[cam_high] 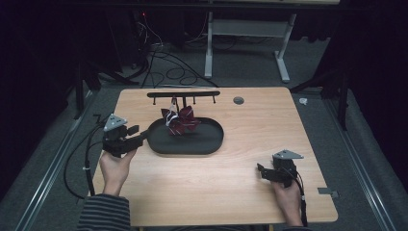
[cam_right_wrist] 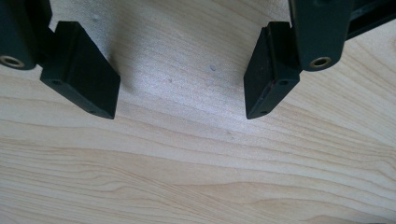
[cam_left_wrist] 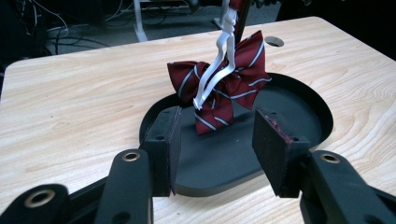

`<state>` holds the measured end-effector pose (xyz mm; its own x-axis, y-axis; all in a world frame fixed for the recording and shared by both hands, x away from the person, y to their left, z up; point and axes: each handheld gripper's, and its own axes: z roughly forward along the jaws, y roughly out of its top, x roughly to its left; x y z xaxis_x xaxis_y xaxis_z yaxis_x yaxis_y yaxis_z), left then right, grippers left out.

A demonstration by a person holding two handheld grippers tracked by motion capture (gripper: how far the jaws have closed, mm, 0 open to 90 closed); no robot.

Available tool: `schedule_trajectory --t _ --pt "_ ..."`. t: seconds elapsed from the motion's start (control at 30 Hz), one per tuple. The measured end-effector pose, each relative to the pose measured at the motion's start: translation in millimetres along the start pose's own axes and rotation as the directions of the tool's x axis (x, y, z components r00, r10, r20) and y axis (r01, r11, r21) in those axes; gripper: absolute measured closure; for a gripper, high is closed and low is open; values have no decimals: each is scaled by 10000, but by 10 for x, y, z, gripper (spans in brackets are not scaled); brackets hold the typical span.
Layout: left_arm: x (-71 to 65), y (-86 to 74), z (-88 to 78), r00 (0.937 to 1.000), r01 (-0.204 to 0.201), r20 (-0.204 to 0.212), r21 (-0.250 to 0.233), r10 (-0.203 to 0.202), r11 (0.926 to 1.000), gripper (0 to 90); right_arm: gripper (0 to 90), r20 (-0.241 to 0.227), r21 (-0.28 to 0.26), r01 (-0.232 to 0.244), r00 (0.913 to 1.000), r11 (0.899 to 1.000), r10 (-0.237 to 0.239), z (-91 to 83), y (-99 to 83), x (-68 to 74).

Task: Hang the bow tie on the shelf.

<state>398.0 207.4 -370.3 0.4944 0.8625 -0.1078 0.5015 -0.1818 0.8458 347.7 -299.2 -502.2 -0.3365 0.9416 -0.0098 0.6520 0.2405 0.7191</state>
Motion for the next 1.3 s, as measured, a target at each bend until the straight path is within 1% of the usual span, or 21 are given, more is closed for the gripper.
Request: schedule_trajectory --t 0.17,0.47,0.57,0.87,1.07,1.3 --pt "2 -37 -18 10000 63 58 -36 -63 10000 524 286 -1 2 1 10000 10000 -1 0 0 0" --pt "9 -96 -50 9999 128 39 -95 -128 9999 523 286 -1 3 0 10000 10000 0 0 0 0" --pt "1 -113 -62 10000 76 -2 -73 -76 9999 521 286 0 1 3 10000 10000 -3 0 0 0" --pt "8 -185 -96 9998 203 85 -131 -202 9997 519 286 0 2 2 10000 10000 -2 0 0 0" --pt "7 -238 -101 9995 249 196 22 -250 9997 511 286 -5 3 -2 10000 10000 2 0 0 1" --pt "15 -298 -124 9988 396 284 -19 -396 9992 508 286 6 -13 -12 10000 10000 12 0 -1 4"
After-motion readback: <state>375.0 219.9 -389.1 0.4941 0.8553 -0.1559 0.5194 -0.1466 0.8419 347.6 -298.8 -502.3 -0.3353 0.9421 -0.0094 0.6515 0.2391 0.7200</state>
